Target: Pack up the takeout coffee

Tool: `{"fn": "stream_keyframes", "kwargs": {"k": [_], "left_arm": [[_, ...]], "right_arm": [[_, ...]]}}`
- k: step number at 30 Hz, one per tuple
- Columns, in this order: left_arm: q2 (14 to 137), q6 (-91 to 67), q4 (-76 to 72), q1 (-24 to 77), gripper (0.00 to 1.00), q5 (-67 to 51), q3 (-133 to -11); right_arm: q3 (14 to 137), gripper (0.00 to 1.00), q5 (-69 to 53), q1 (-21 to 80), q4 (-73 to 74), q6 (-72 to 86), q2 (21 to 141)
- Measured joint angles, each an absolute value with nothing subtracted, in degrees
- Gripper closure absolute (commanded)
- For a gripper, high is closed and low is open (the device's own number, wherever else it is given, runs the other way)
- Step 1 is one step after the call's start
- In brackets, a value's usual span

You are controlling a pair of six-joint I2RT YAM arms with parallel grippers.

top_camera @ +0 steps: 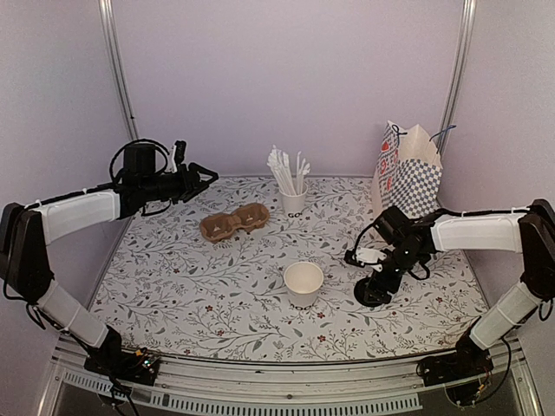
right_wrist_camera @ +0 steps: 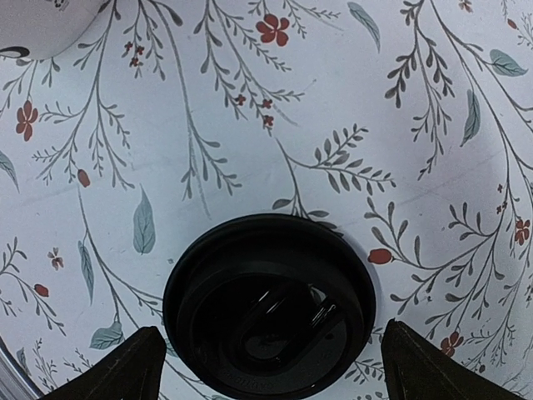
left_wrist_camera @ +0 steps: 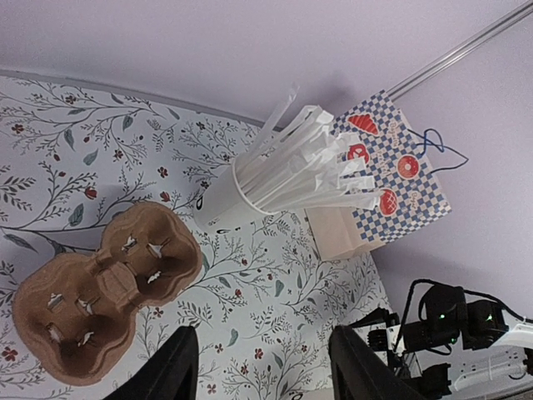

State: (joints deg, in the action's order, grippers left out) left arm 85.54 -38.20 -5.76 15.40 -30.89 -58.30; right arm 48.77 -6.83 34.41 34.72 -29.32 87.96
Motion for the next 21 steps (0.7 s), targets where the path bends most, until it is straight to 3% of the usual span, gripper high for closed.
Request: {"fn": "stream_keyframes", "kwargs": {"k": [10,21], "left_arm": [[85.54,-38.48,-5.76,14.92,0.44,-31.14,-58.3],[85.54,-39.05,-5.76,14.72,0.44,-31.29,-58.22]], "right_arm": [[48.77,0.14,-6.81,34.41,34.65,-29.34,90.11],[48.97,0.31,-6.81,34.41,34.68,-29.28,90.39]]}}
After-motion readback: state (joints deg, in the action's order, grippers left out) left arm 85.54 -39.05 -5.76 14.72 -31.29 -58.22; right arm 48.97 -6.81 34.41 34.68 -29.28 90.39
